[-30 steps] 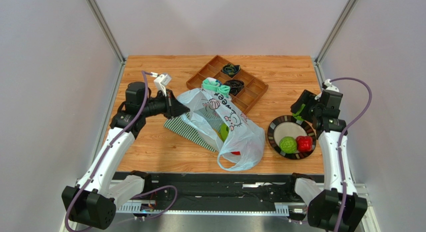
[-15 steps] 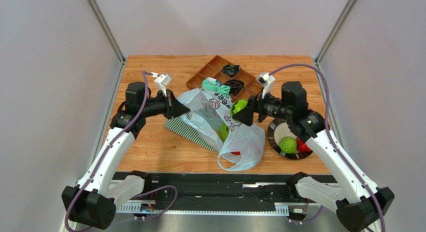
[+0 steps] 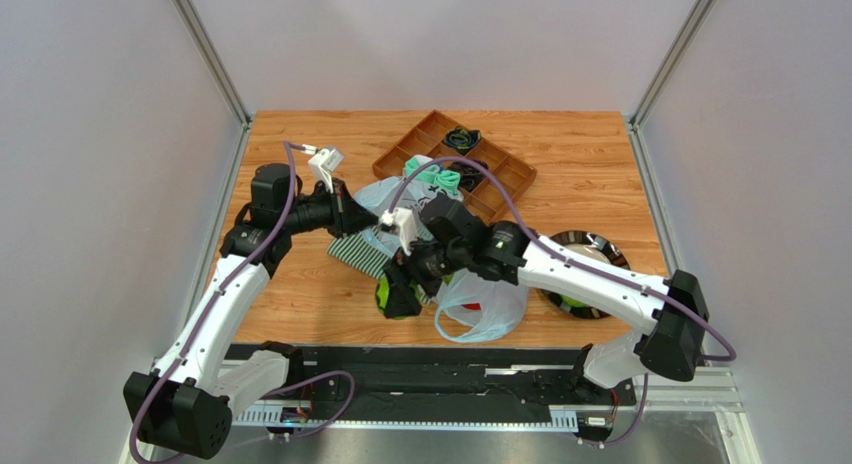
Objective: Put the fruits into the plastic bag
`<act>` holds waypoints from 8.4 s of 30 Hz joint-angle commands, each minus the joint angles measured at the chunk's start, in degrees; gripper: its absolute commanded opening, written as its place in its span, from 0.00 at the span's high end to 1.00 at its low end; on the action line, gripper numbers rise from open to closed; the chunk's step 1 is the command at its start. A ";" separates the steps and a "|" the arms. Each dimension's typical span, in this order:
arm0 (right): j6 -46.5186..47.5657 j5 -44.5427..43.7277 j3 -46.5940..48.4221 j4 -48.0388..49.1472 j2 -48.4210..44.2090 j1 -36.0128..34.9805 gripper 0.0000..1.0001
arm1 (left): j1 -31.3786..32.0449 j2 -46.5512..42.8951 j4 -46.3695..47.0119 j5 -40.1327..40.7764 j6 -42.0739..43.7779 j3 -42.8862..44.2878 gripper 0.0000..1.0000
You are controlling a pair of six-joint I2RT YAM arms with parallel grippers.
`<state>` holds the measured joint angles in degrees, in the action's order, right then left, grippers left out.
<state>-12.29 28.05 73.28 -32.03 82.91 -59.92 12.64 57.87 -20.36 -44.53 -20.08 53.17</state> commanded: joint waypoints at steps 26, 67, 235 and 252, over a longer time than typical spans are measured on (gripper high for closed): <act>-3.70 -39.30 8.20 -36.43 -5.21 -3.72 0.78 | -0.34 -0.39 1.55 -0.73 0.39 0.36 1.00; -14.51 -41.24 -2.61 -9.63 16.22 5.52 0.44 | -0.34 0.05 1.90 -1.78 0.39 0.27 1.00; -24.00 -40.53 -36.98 -3.83 -26.22 70.64 0.28 | -4.56 2.51 3.22 -4.42 -1.63 -0.34 1.00; -20.14 -26.60 -33.72 -0.94 -44.93 70.56 0.86 | -4.82 2.34 3.40 -4.68 -1.63 -0.34 1.00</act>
<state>-34.37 -7.97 37.08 -38.37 43.40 10.59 8.21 60.34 -19.38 -47.97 -21.74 53.15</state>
